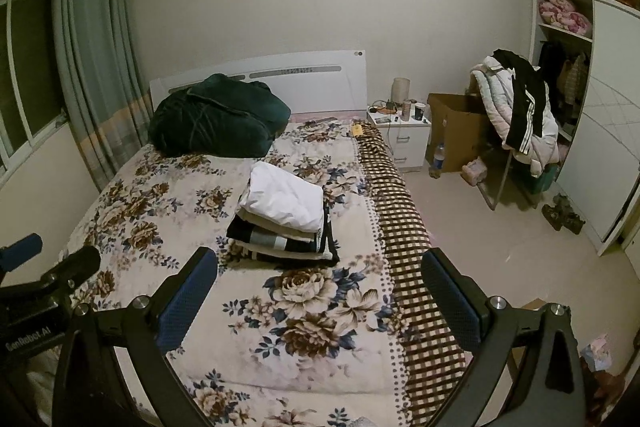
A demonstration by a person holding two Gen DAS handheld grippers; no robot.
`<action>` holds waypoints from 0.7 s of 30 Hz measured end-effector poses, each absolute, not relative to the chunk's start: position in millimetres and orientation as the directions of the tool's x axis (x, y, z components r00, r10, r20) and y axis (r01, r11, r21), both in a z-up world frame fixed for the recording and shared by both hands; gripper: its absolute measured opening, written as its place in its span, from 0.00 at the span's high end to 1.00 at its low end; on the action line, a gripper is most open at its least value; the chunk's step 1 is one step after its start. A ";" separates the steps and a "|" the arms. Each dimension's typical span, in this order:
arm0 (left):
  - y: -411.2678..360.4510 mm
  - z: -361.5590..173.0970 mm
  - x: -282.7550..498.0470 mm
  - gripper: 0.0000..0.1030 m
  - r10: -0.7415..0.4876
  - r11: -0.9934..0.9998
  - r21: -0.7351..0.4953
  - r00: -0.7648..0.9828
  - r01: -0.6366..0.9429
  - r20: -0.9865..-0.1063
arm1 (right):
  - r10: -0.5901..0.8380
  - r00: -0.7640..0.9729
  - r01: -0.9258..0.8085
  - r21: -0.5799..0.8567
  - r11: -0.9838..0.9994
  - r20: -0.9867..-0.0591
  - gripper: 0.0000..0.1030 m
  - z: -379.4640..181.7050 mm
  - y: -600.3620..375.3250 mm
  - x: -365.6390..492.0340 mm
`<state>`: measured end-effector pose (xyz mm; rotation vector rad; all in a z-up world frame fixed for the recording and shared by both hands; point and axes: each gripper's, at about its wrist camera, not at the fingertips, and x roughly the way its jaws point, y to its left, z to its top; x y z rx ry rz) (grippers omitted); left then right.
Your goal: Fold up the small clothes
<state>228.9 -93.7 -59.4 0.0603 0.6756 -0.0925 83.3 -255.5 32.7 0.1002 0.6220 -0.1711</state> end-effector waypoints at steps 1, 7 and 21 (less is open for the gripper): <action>-94.4 -58.9 227.9 0.00 -0.061 0.994 0.030 0.778 0.102 -0.625 | -0.129 0.800 0.188 0.041 0.981 -0.587 0.00 32.2 -255.8 82.7; -97.4 -56.4 224.5 0.00 -0.045 0.995 0.042 0.786 0.090 -0.617 | -0.124 0.801 0.186 0.046 0.981 -0.586 0.00 31.5 -254.8 82.1; -102.5 -48.9 223.5 0.00 -0.019 0.996 0.061 0.799 0.070 -0.601 | -0.105 0.802 0.164 0.049 0.985 -0.588 0.00 32.1 -258.9 90.1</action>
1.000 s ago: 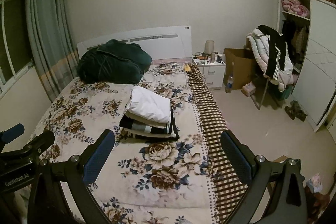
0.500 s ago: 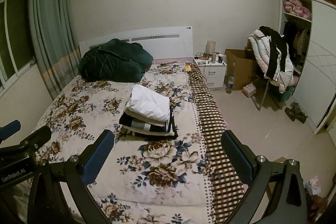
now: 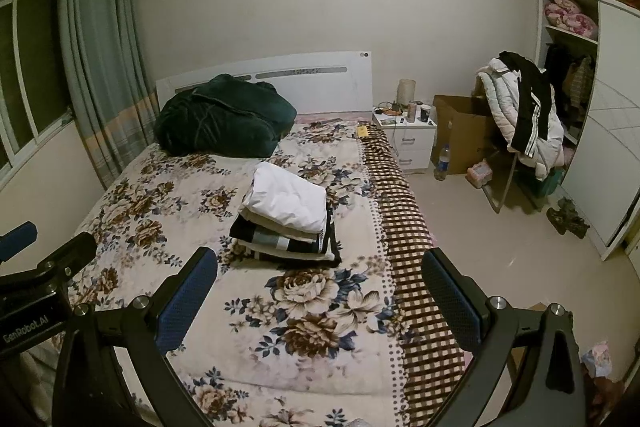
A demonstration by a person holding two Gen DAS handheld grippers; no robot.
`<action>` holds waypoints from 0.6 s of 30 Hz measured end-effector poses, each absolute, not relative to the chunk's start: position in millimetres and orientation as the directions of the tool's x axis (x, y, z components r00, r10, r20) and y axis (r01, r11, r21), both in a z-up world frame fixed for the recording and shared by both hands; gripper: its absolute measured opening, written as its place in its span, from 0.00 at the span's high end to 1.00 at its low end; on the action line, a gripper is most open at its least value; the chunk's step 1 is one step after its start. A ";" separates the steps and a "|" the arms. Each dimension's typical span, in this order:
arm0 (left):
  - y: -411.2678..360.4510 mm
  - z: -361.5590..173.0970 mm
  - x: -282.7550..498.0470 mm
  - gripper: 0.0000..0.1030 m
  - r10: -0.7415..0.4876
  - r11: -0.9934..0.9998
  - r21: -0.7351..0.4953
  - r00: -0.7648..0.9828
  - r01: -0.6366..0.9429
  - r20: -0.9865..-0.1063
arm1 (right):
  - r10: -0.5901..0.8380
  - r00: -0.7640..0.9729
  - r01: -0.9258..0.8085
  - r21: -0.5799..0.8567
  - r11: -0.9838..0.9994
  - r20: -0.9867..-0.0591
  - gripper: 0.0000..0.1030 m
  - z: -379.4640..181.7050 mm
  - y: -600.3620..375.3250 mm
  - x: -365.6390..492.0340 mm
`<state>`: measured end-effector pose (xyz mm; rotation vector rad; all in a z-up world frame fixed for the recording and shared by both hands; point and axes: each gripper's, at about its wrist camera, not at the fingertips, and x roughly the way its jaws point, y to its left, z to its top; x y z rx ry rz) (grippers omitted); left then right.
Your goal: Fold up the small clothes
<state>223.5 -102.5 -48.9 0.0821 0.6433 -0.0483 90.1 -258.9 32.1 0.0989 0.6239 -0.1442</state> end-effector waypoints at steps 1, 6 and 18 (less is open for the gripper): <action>-102.8 -48.7 223.8 0.00 -0.020 0.996 0.061 0.798 0.071 -0.602 | -0.101 0.803 0.162 0.051 0.985 -0.588 0.00 32.2 -259.2 90.7; -103.5 -49.5 223.7 0.00 -0.015 0.996 0.063 0.799 0.066 -0.601 | -0.101 0.803 0.163 0.053 0.985 -0.588 0.00 32.0 -258.4 91.5; -100.3 -49.7 225.5 0.00 -0.016 0.996 0.063 0.801 0.067 -0.599 | -0.095 0.802 0.158 0.056 0.986 -0.590 0.00 30.8 -257.1 92.6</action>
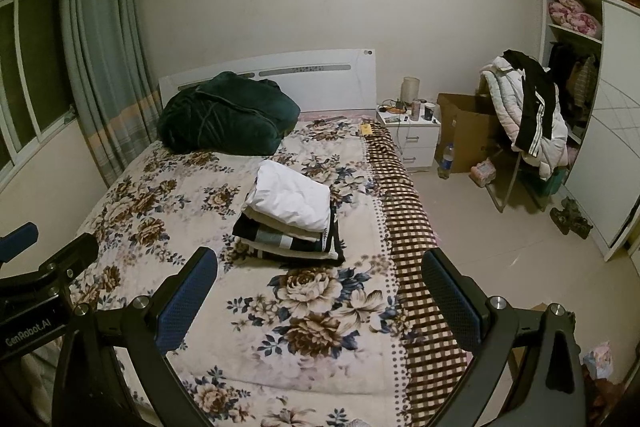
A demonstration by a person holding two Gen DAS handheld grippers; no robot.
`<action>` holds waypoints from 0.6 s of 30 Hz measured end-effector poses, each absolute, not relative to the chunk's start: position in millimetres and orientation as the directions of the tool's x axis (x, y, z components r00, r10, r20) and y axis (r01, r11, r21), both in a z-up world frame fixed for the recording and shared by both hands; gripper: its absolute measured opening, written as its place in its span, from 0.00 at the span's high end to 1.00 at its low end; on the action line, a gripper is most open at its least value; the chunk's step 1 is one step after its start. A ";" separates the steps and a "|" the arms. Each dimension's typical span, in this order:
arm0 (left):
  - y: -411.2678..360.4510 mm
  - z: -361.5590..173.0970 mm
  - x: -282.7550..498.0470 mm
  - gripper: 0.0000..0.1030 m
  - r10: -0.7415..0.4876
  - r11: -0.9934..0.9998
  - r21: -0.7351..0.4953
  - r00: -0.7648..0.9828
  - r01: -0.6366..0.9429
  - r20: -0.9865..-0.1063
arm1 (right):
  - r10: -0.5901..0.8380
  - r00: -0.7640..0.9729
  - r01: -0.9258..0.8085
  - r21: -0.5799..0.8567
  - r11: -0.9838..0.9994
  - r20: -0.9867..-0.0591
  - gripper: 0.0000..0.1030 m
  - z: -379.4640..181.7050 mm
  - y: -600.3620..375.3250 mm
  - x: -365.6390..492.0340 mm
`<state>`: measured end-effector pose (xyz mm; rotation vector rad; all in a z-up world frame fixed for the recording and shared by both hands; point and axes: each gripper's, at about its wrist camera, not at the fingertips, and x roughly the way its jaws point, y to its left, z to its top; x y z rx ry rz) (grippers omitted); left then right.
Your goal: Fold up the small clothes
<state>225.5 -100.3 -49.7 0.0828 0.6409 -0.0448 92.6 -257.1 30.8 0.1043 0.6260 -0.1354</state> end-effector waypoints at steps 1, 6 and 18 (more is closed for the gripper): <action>-99.9 -49.8 225.4 0.00 -0.017 0.996 0.061 0.801 0.067 -0.598 | -0.092 0.802 0.154 0.056 0.987 -0.590 0.00 30.4 -257.4 94.3; -99.1 -50.9 224.0 0.00 -0.008 0.996 0.066 0.803 0.058 -0.596 | -0.089 0.802 0.150 0.055 0.987 -0.591 0.00 29.3 -257.6 97.0; -99.6 -52.5 221.6 0.00 -0.003 0.995 0.079 0.809 0.062 -0.588 | -0.082 0.800 0.144 0.057 0.988 -0.594 0.00 27.3 -257.4 99.8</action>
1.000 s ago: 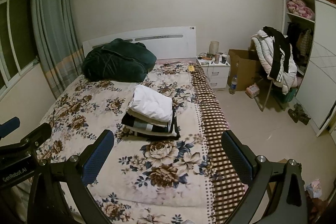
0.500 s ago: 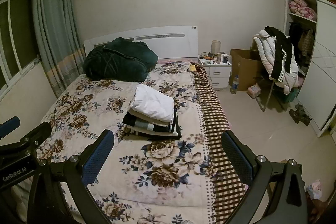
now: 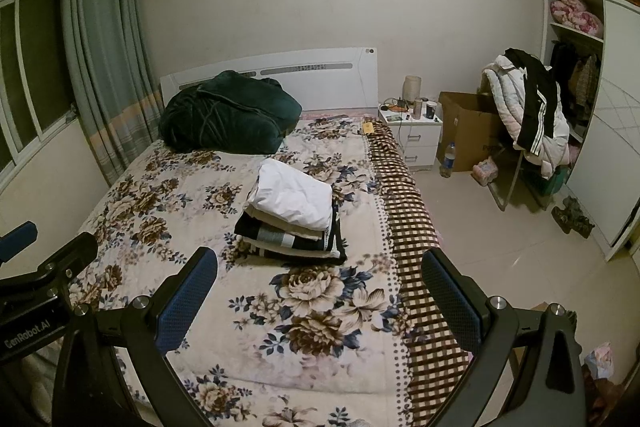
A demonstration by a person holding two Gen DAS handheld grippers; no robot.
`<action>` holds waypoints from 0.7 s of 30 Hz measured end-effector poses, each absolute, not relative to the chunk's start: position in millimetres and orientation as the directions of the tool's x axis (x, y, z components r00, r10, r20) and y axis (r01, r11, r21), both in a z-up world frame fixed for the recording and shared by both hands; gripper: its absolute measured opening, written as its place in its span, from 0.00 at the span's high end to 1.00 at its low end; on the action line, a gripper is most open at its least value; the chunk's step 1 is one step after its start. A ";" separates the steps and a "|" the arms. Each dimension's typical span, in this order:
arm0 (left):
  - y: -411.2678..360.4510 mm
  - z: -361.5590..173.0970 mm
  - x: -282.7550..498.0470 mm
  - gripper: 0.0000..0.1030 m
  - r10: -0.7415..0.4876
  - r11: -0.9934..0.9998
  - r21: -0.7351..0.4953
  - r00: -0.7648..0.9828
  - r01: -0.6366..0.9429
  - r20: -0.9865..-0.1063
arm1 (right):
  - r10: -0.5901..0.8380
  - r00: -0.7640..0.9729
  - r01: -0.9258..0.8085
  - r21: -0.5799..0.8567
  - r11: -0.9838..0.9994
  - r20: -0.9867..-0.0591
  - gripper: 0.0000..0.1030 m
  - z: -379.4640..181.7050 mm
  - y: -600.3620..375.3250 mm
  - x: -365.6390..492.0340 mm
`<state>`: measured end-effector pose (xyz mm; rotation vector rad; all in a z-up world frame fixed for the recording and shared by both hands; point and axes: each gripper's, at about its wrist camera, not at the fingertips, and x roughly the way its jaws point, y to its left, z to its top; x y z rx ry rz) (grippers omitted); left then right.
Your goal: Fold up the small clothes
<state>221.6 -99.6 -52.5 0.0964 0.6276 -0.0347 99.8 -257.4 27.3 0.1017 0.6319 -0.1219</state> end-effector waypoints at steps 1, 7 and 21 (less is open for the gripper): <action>-99.3 -53.2 220.7 0.00 -0.003 0.995 0.078 0.808 0.060 -0.589 | -0.080 0.799 0.140 0.055 0.989 -0.595 0.00 25.3 -257.2 101.1; -98.4 -53.4 219.5 0.00 0.001 0.995 0.081 0.810 0.057 -0.586 | -0.078 0.800 0.136 0.053 0.989 -0.595 0.00 22.2 -257.7 102.5; -98.1 -53.3 217.4 0.00 0.003 0.995 0.081 0.812 0.054 -0.583 | -0.074 0.800 0.133 0.056 0.989 -0.595 0.00 20.8 -259.5 101.7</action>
